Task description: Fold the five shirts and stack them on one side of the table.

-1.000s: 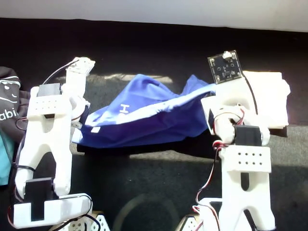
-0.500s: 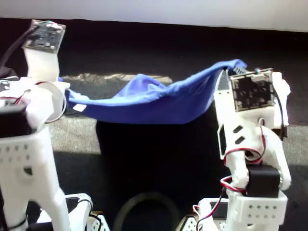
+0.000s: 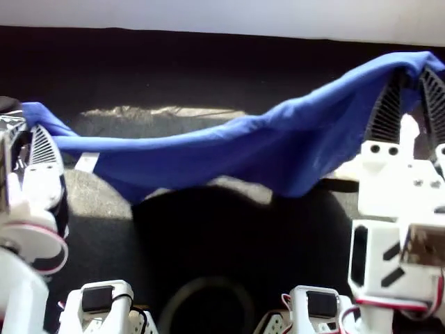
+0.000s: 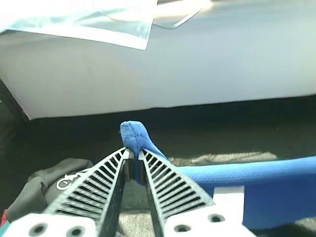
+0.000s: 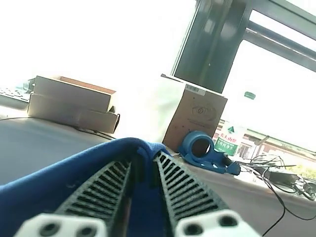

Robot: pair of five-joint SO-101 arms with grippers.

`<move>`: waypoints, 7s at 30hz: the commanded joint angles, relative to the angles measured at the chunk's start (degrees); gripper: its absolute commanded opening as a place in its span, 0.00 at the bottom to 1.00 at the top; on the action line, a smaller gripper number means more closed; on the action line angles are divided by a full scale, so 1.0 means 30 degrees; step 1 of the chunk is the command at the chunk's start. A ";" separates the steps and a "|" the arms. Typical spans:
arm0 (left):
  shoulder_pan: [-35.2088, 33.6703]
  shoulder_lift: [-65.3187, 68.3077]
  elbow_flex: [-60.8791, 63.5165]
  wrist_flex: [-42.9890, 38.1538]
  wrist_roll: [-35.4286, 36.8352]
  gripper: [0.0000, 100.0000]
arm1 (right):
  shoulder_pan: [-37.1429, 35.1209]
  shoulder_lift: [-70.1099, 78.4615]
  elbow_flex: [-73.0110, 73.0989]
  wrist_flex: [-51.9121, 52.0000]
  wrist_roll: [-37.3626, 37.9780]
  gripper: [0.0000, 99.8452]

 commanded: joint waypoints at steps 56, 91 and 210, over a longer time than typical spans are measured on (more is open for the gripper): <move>-0.1714 -0.0425 -0.3619 0.2081 0.0117 0.01 | -0.1099 -0.0923 -0.2652 0.1568 -0.1641 0.01; -0.1626 1.6982 -0.2945 -0.5568 0.0029 0.01 | -0.1538 1.5429 -0.0835 -0.5114 -0.1582 0.01; -0.0864 2.1553 1.3612 -0.2432 -0.1436 0.01 | 0.2066 -0.5670 2.3341 1.0623 0.5099 0.01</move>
